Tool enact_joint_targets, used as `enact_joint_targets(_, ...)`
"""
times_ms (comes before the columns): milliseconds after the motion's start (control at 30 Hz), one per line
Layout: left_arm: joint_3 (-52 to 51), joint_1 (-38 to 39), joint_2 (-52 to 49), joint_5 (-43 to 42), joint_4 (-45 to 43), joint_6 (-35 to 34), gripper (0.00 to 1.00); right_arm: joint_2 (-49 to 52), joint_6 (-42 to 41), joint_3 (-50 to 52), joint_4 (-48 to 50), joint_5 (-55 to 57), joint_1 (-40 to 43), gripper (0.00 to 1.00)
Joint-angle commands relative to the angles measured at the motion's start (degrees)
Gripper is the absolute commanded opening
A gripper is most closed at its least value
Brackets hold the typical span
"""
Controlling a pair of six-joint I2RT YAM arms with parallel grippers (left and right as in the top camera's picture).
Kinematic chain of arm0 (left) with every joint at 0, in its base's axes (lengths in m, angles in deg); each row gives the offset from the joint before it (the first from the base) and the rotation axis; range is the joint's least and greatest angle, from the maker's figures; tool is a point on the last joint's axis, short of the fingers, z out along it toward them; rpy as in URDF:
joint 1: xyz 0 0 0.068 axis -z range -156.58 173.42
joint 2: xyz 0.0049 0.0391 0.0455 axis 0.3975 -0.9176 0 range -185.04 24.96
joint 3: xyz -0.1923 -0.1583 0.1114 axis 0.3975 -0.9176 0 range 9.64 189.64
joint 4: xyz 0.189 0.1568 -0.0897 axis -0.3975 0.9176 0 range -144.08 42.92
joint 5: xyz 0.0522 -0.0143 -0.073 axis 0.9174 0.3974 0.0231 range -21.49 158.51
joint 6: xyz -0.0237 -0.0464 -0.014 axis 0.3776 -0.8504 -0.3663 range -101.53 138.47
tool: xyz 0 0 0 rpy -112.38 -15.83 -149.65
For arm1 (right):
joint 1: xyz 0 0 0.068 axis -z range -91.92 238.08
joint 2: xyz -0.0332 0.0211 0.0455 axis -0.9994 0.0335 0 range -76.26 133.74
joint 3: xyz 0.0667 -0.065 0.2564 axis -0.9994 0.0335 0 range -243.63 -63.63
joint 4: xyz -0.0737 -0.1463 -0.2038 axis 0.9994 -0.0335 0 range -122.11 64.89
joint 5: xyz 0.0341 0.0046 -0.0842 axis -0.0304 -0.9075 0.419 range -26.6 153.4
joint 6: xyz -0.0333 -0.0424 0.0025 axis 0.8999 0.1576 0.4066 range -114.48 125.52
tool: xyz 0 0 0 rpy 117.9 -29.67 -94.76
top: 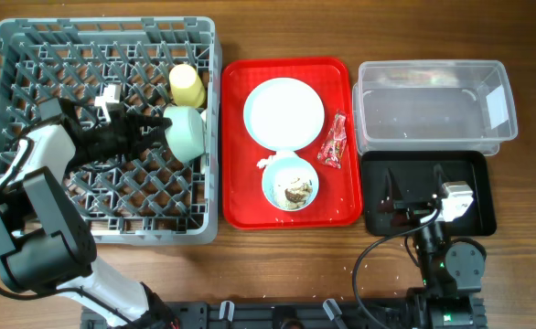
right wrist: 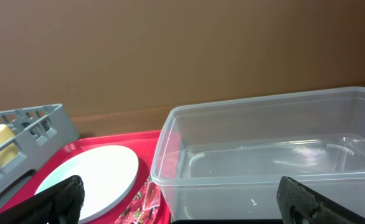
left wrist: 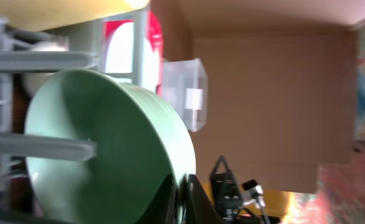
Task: Sort waste into correct bins and load items into the dishwasher rack
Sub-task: 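Lift the green bowl with the left gripper and lower it into the rack, then move the left gripper back to the blue plate rim on the red tray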
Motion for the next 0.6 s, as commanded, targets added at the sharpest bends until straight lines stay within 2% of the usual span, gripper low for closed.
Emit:
enact_joint_targets(0, -0.28, 0.09, -0.37, 3.76, -0.68, 1.29, 0.05, -0.31, -0.72, 0.07, 0.17, 0.13, -0.02, 1.00)
enact_joint_targets(100, -0.28, 0.07, -0.37, 3.74, -1.42, 1.25, 0.08, -0.31, -0.72, 0.07, 0.17, 0.13, -0.02, 1.00)
enact_joint_targets(200, -0.11, -2.40, -0.31, 3.74, -2.05, -3.58, 0.13, -0.31, -0.72, 0.07, 0.17, 0.13, 0.00, 1.00)
enact_joint_targets(300, 0.15, -6.21, 1.11, 3.74, -1.88, -5.20, 0.33, -0.31, -0.70, 0.07, 0.17, 0.13, 0.00, 1.00)
enact_joint_targets(333, 0.15, -7.13, 2.16, 3.74, -1.68, -5.22, 0.52, -0.31, -0.72, 0.07, 0.17, 0.13, -0.02, 1.00)
enact_joint_targets(367, 0.15, -7.80, 3.48, 3.74, -1.68, -5.22, 0.59, -0.31, -0.72, 0.07, 0.17, 0.13, -0.02, 1.00)
enact_joint_targets(433, 0.15, -8.20, 6.45, 3.76, -1.66, -5.88, 0.60, -0.31, -0.70, 0.07, 0.17, 0.13, 0.00, 1.00)
enact_joint_targets(467, 0.15, -8.09, 9.03, 3.74, -1.20, -6.56, 0.59, -0.31, -0.70, 0.07, 0.17, 0.13, -0.02, 1.00)
enact_joint_targets(500, 0.15, -7.76, 11.78, 3.82, -0.07, -6.47, 0.46, -0.31, -0.72, 0.07, 0.17, 0.13, -0.02, 1.00)
enact_joint_targets(533, 0.15, -7.15, 14.80, 5.14, 1.36, -6.49, 0.07, -0.31, -0.72, 0.07, 0.17, 0.13, 0.00, 1.00)
enact_joint_targets(567, 0.15, -5.70, 18.43, 9.20, 3.08, -6.49, 0.04, -0.31, -0.70, 0.07, 0.17, 0.13, -0.02, 1.00)
